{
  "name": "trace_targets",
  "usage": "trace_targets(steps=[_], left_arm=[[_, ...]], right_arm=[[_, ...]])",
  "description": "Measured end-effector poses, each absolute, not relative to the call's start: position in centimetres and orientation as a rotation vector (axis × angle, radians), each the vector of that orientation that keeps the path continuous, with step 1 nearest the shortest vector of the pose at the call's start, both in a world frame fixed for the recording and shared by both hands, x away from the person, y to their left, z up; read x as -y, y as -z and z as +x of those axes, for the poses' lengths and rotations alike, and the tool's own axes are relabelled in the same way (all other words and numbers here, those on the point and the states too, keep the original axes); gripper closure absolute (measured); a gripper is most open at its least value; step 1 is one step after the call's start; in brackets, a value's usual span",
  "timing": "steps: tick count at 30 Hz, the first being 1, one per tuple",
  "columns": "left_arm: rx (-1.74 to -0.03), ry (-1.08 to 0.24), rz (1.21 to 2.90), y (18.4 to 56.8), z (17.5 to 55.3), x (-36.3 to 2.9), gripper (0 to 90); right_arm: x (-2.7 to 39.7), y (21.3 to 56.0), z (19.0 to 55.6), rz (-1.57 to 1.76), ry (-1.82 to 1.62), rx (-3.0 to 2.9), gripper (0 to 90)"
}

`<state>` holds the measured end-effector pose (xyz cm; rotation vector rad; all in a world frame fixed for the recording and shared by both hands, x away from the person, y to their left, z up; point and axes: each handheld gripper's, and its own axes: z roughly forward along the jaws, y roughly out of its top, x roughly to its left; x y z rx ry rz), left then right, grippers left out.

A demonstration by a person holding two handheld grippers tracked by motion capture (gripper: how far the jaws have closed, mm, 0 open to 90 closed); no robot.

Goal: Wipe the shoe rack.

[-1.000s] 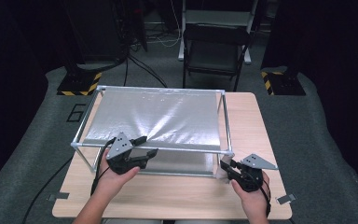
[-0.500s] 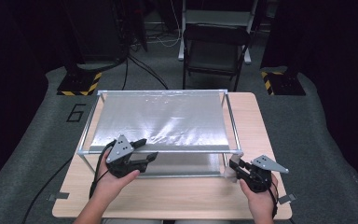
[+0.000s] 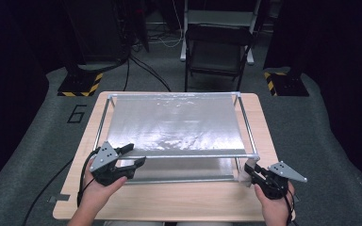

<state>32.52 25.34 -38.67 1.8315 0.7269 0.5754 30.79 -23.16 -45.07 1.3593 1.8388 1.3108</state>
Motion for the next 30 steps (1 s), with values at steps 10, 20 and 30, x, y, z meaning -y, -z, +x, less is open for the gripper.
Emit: trace_targets(steps=[10, 20, 30], left_arm=[[-0.718, -0.556, 1.785, 39.3, 32.8, -25.6, 37.7], [-0.711, -0.562, 1.786, 39.4, 32.9, -25.5, 37.9], [-0.708, -0.547, 1.786, 39.4, 33.0, -25.7, 38.3]], right_arm=[[23.4, 48.4, 30.4, 1.479, -1.228, -1.878, 71.5], [23.5, 48.9, 28.8, 1.507, -1.251, -1.933, 77.5], [18.6, 48.4, 29.6, 1.338, -1.258, -2.019, 77.4]])
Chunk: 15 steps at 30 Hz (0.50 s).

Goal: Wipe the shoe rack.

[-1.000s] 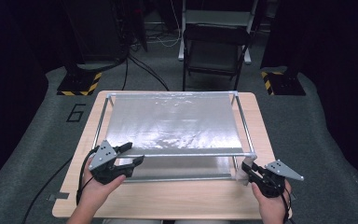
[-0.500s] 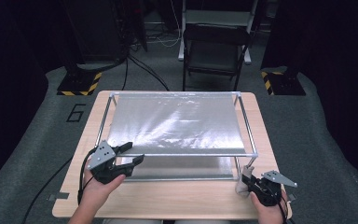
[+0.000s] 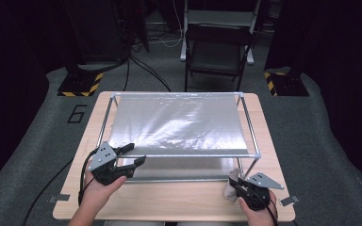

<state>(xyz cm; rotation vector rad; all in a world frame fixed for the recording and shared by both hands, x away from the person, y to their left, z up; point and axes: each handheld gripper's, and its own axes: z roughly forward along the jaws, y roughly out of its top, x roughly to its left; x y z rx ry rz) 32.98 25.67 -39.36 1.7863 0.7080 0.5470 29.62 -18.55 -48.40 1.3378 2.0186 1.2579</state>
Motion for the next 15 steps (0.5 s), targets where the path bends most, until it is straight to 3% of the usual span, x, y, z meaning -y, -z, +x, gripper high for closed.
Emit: trace_targets(steps=[5, 15], left_arm=[[-0.71, -0.542, 1.786, 39.3, 33.0, -25.7, 38.4], [-0.714, -0.54, 1.784, 39.4, 32.9, -25.7, 38.3]], right_arm=[[16.1, 49.3, 32.2, 1.296, -1.212, -2.026, 75.9], [14.9, 50.4, 32.9, 1.318, -1.201, -1.985, 52.5]])
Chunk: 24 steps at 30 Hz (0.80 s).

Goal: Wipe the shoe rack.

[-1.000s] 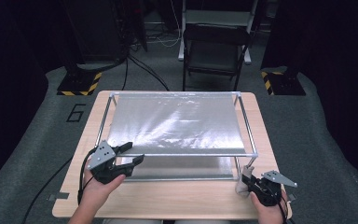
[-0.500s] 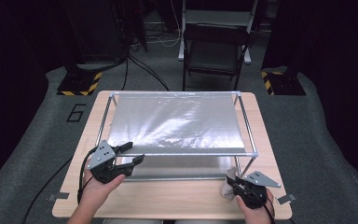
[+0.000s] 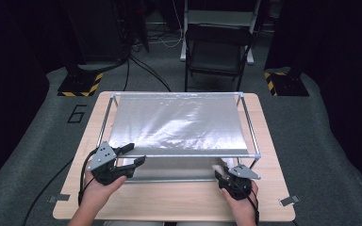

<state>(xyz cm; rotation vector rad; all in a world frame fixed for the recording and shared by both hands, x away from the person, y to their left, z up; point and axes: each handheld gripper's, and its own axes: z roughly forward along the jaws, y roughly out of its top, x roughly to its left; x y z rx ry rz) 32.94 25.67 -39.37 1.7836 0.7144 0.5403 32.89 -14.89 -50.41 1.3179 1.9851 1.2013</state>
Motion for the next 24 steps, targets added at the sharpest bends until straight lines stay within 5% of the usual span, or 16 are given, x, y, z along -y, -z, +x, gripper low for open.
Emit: trace_targets(steps=[11, 15, 24], left_arm=[[-0.714, -0.543, 1.781, 39.4, 33.0, -25.7, 38.3], [-0.714, -0.541, 1.781, 39.4, 33.0, -25.7, 38.3], [-0.714, -0.542, 1.778, 39.4, 33.0, -25.6, 38.3]], right_arm=[[14.9, 50.8, 32.6, 1.254, -1.21, -2.059, 51.3], [14.3, 51.1, 33.3, 1.299, -1.178, -2.083, 66.4], [14.5, 51.8, 34.7, 1.345, -1.053, -2.066, 75.1]])
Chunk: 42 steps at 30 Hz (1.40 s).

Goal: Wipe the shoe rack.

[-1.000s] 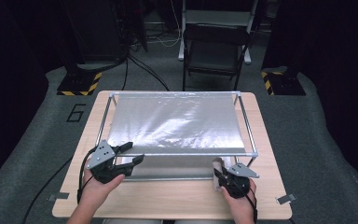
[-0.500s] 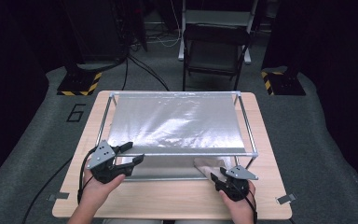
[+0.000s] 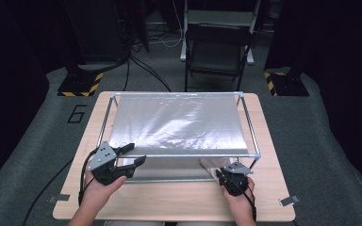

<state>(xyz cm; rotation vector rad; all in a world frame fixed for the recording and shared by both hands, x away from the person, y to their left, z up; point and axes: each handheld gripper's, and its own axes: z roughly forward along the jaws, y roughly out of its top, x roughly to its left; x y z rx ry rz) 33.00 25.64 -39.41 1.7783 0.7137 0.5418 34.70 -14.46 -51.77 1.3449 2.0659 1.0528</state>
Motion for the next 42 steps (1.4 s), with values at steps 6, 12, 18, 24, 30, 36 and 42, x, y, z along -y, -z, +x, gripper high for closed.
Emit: trace_targets(steps=[6, 12, 18, 24, 30, 36, 42], left_arm=[[-0.712, -0.542, 1.78, 39.4, 33.0, -25.6, 38.3], [-0.714, -0.538, 1.779, 39.4, 33.1, -25.6, 38.4], [-0.702, -0.529, 1.778, 39.4, 33.2, -25.8, 38.8], [-0.702, -0.526, 1.778, 39.5, 33.2, -25.8, 38.9], [-0.7, -0.536, 1.777, 39.5, 33.2, -25.7, 38.8], [-0.693, -0.533, 1.779, 39.5, 33.2, -25.8, 39.0], [-0.694, -0.543, 1.771, 39.6, 33.2, -25.6, 38.7]], right_arm=[[15.3, 51.9, 34.6, 1.349, -1.016, -2.035, 74.8], [14.5, 52.0, 34.9, 1.38, -1.14, -2.072, 74.6], [13.6, 52.1, 35.2, 1.283, -1.154, -2.149, 74.3], [15.4, 51.9, 34.7, 1.387, -1.12, -2.068, 74.3], [12.1, 52.1, 35.5, 1.343, -1.195, -2.156, 73.9], [10.5, 52.1, 35.7, 1.229, -1.125, -2.18, 73.4], [14.0, 52.0, 35.4, 1.408, -1.134, -2.075, 73.3]])
